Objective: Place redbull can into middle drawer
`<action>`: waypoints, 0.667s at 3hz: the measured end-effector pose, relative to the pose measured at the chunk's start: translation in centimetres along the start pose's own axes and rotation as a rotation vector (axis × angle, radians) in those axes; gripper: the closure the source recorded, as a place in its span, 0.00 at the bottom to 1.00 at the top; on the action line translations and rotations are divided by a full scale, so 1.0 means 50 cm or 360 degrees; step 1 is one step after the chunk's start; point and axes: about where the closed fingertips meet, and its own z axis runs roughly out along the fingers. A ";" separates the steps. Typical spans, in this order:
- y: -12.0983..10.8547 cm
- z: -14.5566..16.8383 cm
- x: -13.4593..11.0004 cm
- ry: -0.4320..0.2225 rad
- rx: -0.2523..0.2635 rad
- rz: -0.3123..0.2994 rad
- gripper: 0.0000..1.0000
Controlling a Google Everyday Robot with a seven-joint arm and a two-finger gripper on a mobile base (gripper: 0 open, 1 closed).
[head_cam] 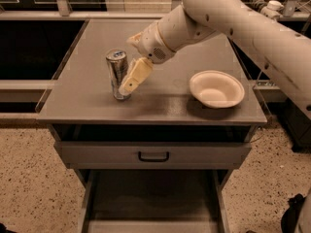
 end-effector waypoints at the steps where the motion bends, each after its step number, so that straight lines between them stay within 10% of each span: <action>1: -0.010 0.022 -0.013 -0.0058 0.0036 0.0006 0.00; 2: -0.013 0.046 -0.025 -0.0085 0.0077 0.0008 0.00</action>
Offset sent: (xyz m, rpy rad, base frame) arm 0.0144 0.0362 -0.0064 0.0836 -0.0535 -0.0613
